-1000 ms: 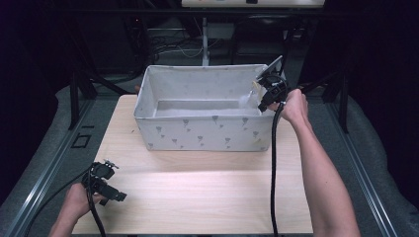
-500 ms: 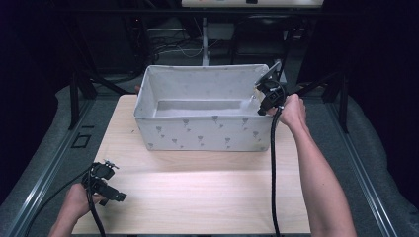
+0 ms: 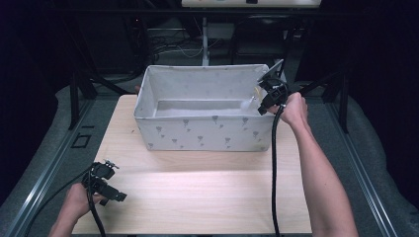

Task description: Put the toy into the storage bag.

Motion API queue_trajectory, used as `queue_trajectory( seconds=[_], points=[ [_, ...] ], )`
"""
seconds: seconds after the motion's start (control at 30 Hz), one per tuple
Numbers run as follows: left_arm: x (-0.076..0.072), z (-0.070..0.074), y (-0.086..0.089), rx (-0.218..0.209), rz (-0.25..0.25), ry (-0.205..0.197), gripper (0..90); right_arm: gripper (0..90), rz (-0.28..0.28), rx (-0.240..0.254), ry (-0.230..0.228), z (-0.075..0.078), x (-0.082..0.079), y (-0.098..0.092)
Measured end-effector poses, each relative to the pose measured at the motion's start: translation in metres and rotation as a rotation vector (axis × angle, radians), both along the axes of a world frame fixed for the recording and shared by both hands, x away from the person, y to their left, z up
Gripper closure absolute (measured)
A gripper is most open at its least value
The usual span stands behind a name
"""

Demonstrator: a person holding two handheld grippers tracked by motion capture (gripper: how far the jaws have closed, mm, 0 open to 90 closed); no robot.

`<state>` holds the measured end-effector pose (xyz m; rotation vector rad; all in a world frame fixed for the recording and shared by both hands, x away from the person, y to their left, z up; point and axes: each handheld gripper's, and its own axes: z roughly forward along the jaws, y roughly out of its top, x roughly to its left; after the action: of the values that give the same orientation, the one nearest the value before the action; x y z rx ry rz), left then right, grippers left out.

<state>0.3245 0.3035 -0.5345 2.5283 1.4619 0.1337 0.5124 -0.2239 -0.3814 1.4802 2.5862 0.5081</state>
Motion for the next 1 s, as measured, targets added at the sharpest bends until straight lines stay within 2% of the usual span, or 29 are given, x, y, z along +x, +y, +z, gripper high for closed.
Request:
queue_trajectory(
  seconds=[0.17, 0.27, 0.47, 0.7, 0.83, 1.0],
  points=[
    [0.000, 0.000, 0.000, -0.002, -0.001, -0.002, 0.1, 77.5, 0.003, 0.012, -0.015, 0.007, -0.001, -0.003],
    [0.000, 0.000, -0.002, -0.004, -0.002, -0.003, 0.1, 72.8, 0.001, 0.048, -0.042, 0.017, -0.005, -0.003],
    [0.000, 0.001, -0.002, -0.004, -0.008, -0.004, 0.1, 66.7, 0.004, 0.057, -0.085, 0.036, -0.015, 0.000],
    [0.000, 0.001, -0.002, -0.001, -0.010, -0.002, 0.1, 54.0, 0.014, 0.085, -0.120, 0.057, -0.024, -0.001],
    [0.000, 0.000, -0.004, 0.001, -0.011, 0.000, 0.1, 45.6, 0.039, 0.104, -0.138, 0.068, -0.033, 0.002],
    [0.000, 0.000, -0.004, 0.001, -0.011, -0.003, 0.1, 37.6, 0.072, 0.094, -0.147, 0.076, -0.045, 0.010]
  ],
)
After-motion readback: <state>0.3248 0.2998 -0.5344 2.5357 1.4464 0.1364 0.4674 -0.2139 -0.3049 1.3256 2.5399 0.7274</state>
